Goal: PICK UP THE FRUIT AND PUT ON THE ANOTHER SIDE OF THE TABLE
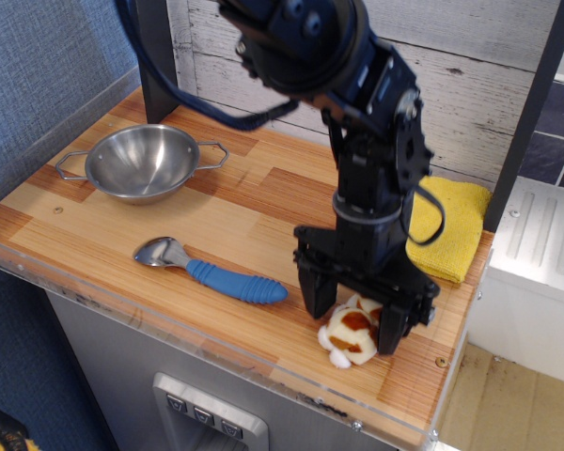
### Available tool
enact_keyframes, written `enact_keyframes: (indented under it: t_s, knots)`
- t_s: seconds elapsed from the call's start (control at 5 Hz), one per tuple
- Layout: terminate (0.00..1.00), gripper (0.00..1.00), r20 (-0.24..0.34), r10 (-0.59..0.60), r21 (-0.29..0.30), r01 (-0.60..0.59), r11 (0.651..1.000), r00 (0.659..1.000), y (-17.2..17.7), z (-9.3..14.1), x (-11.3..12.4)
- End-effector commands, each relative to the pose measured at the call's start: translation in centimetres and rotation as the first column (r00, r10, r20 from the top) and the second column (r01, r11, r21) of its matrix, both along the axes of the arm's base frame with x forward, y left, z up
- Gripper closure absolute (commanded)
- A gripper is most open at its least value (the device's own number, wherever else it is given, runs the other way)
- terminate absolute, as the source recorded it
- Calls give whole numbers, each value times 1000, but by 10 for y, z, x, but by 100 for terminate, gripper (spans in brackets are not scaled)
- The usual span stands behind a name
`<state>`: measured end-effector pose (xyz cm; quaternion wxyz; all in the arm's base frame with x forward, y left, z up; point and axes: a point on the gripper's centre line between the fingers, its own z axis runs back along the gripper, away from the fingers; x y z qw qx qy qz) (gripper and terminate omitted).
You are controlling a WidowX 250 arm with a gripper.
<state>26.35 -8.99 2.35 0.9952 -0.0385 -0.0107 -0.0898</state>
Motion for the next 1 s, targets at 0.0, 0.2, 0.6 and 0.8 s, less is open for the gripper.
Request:
enact_keyframes:
  t_s: [0.0,0.2,0.6,0.8]
  knots:
    - [0,0,179,-72,-18,76,997,981,-12,81,13]
    - [0,0,222,-64,20,61,998,973,-17,111,11]
    - [0,0,222,-64,20,61,998,973,-17,111,11]
    - [100,0,222,-64,20,61,998,973,-17,111,11]
